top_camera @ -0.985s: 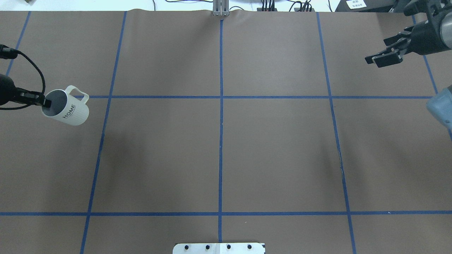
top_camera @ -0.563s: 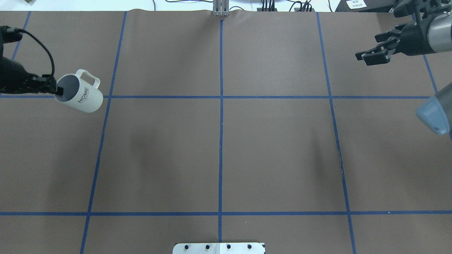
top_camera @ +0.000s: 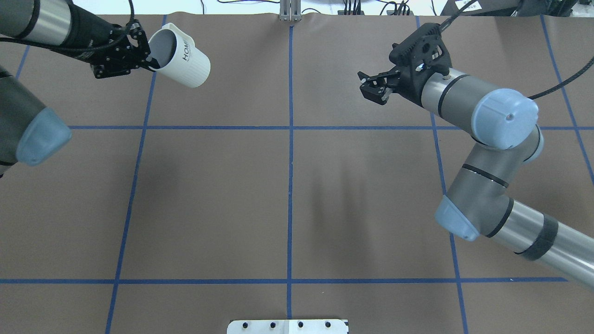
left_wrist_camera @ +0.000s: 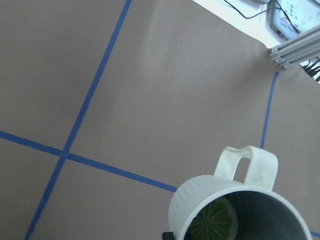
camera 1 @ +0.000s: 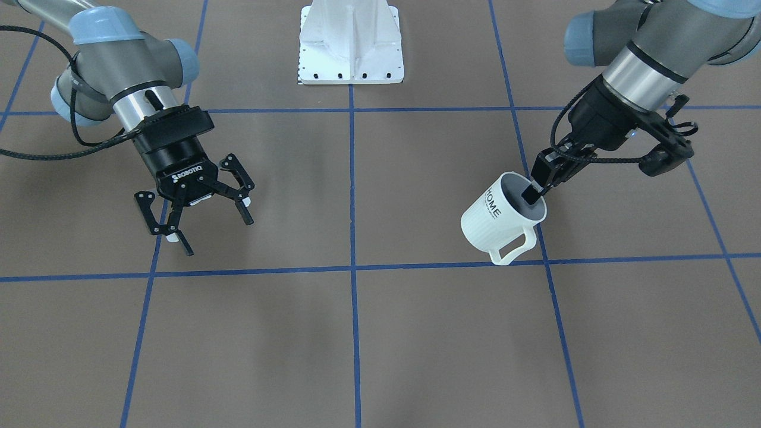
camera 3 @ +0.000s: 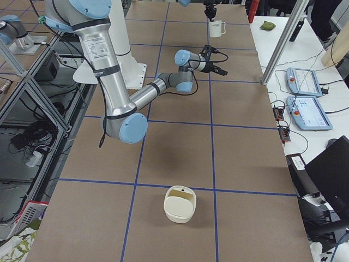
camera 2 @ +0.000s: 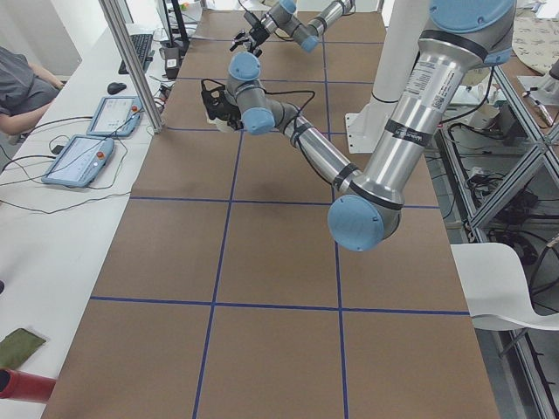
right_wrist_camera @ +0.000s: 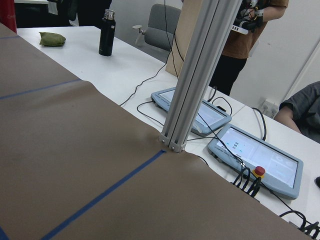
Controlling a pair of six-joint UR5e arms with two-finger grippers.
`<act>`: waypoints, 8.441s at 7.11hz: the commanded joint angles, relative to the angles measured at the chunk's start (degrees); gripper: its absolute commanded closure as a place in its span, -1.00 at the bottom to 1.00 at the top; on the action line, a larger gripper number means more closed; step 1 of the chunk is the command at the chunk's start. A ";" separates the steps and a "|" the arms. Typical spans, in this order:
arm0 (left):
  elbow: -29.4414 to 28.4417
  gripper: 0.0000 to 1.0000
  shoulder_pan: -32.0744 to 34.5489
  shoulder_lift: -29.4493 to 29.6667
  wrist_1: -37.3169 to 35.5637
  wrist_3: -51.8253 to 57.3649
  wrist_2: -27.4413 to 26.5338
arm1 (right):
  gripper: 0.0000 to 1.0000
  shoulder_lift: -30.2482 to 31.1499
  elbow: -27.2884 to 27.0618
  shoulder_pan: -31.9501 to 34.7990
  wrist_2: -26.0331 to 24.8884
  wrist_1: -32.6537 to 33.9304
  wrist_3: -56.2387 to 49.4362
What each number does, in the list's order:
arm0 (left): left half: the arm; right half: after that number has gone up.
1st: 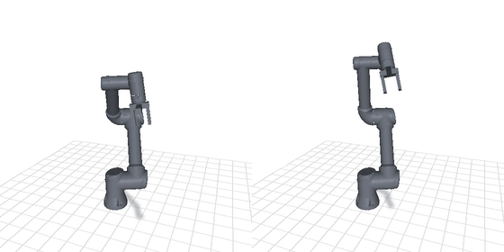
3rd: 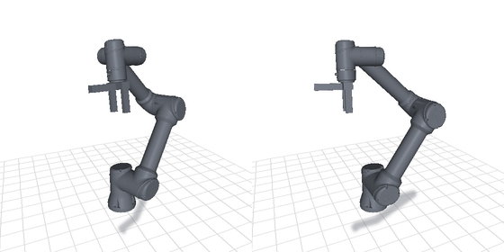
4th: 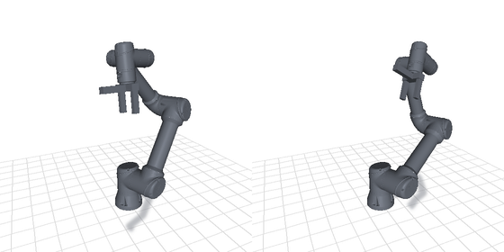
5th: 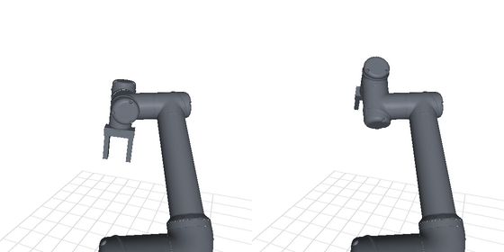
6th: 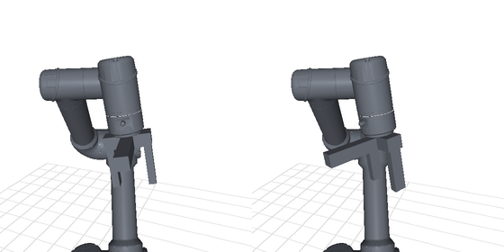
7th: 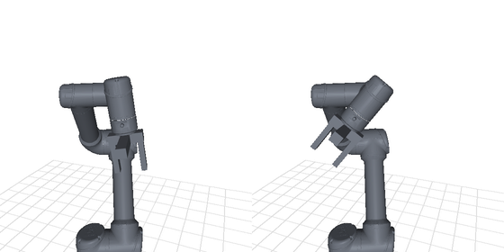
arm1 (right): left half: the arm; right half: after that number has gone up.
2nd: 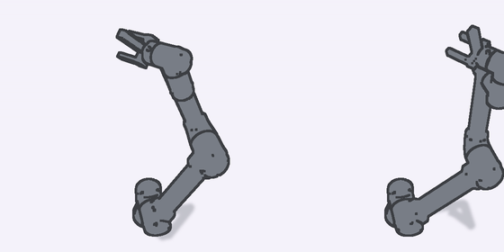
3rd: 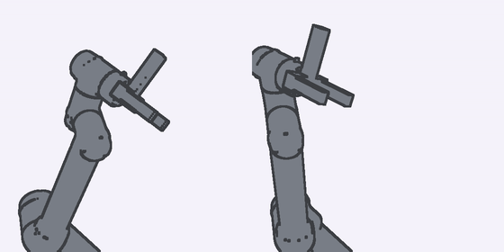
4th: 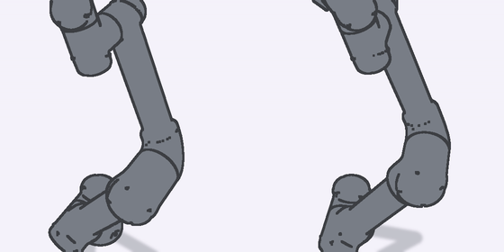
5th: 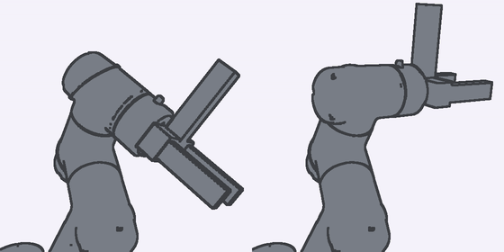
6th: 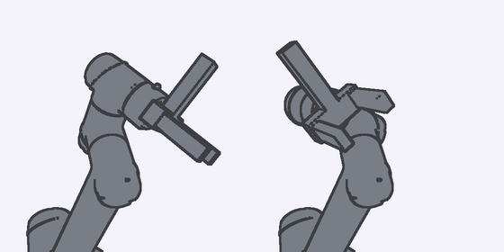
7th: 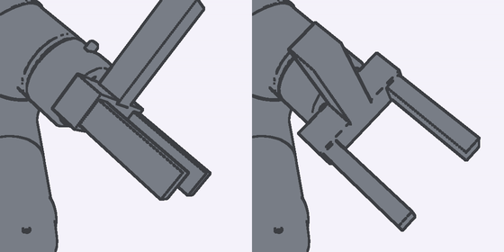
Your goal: Left arm hands cup to right arm to dump lemon
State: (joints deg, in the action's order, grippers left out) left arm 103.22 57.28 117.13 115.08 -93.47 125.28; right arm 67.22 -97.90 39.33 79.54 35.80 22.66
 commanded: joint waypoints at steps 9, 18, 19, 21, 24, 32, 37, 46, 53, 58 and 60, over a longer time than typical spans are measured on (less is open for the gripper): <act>-10.06 1.00 -11.13 19.71 -6.97 -12.87 -11.46 | -0.98 -9.30 3.51 -14.80 -26.97 0.15 -11.23; -7.25 1.00 -15.00 20.07 -6.97 -12.88 -10.76 | -0.98 -9.12 3.42 -15.69 -28.30 0.06 -11.23; -7.07 1.00 -15.26 20.16 -6.97 -12.88 -10.76 | -0.98 -9.04 3.42 -15.78 -28.30 0.06 -11.23; -6.46 1.00 -15.44 20.07 -7.06 -12.88 -9.89 | -0.98 -8.95 3.42 -15.78 -28.39 0.06 -11.23; -5.93 1.00 -15.53 19.90 -6.97 -12.88 -9.18 | -0.98 -8.95 3.42 -15.78 -28.39 0.06 -11.23; -5.13 -1.00 -12.04 19.46 -7.06 -5.25 -4.11 | 0.34 -8.68 3.51 -16.13 -28.47 -0.91 -10.62; -4.96 -1.00 0.09 10.43 -7.23 11.24 8.47 | 0.34 -7.02 1.40 -12.45 -28.48 -1.88 3.31; -0.48 -1.00 11.89 -9.55 -20.86 64.90 7.87 | 0.26 17.45 -9.65 -4.09 -28.30 -9.72 25.23; 3.38 -1.00 15.66 -15.26 -23.65 78.42 8.05 | 0.42 42.45 2.66 -1.81 -27.95 -55.58 34.37; 4.18 -1.00 15.67 -15.44 -23.85 78.53 8.05 | 0.56 43.96 30.92 0.57 -23.82 -86.15 58.21; 4.18 -1.00 15.58 -15.44 -23.85 78.53 7.96 | 0.72 43.70 31.28 2.84 -23.55 -86.60 73.98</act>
State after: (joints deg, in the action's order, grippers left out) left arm 107.40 72.90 101.69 91.22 -14.99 133.31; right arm 111.10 -67.24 40.84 55.82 -50.09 89.09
